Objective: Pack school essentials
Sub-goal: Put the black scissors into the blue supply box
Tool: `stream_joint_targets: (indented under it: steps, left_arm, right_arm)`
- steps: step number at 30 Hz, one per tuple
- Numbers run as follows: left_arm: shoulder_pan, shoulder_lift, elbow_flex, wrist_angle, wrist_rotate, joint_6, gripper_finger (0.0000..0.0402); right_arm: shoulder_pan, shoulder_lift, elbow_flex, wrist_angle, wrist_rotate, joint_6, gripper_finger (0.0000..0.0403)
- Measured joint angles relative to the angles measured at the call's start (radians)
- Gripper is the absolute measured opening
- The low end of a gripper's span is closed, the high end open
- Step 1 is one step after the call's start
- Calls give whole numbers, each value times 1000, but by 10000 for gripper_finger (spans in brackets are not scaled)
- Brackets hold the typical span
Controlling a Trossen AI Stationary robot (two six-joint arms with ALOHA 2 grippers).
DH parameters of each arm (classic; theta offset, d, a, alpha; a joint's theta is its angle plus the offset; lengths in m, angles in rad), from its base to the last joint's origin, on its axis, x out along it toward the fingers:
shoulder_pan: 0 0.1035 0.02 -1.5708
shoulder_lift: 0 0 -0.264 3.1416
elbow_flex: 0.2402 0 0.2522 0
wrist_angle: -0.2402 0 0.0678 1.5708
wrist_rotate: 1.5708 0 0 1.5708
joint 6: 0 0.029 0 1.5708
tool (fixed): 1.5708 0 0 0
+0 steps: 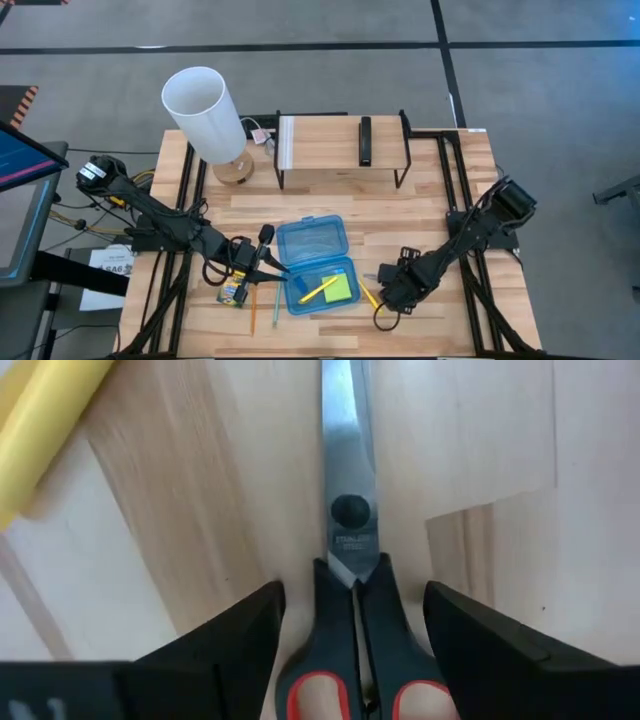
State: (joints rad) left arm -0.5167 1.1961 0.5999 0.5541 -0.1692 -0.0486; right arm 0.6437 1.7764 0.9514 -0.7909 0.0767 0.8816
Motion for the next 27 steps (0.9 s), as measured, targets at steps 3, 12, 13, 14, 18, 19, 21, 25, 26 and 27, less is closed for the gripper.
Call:
stream_joint_targets:
  steps: [3, 12, 13, 14, 18, 19, 21, 25, 26, 27]
  left_arm:
    - [0, 0, 0, -2, -1, 0, 66]
    - [0, 0, 0, -4, -3, -1, 66]
    - [0, 0, 0, -4, -3, -1, 66]
    - [0, 0, 0, -4, -3, -1, 66]
    - [0, 0, 0, -5, -3, -1, 66]
    - [0, 0, 0, -5, -3, -1, 66]
    - [0, 0, 0, -5, -3, -1, 66]
    - [0, 0, 0, -5, -6, -1, 66]
    - [0, 0, 0, -6, -9, -1, 66]
    - [0, 0, 0, -7, -12, -1, 66]
  right_arm:
    - [0, 12, 4, -25, -1, 3, 259]
    - [-18, -24, -9, -56, -11, -27, 132]
    - [-23, -28, -11, -70, -11, -30, 116]
    - [-26, -33, -12, -83, -10, -30, 102]
    - [-39, -57, -18, -151, -2, -20, 66]
    - [-39, -57, -19, -162, 1, -15, 63]
    - [-40, -66, -16, -189, 0, -11, 57]
    - [-44, -76, -16, -203, 1, -9, 28]
    - [-44, -77, -15, -198, 1, -8, 18]
    - [-45, -77, -15, -199, 1, -9, 10]
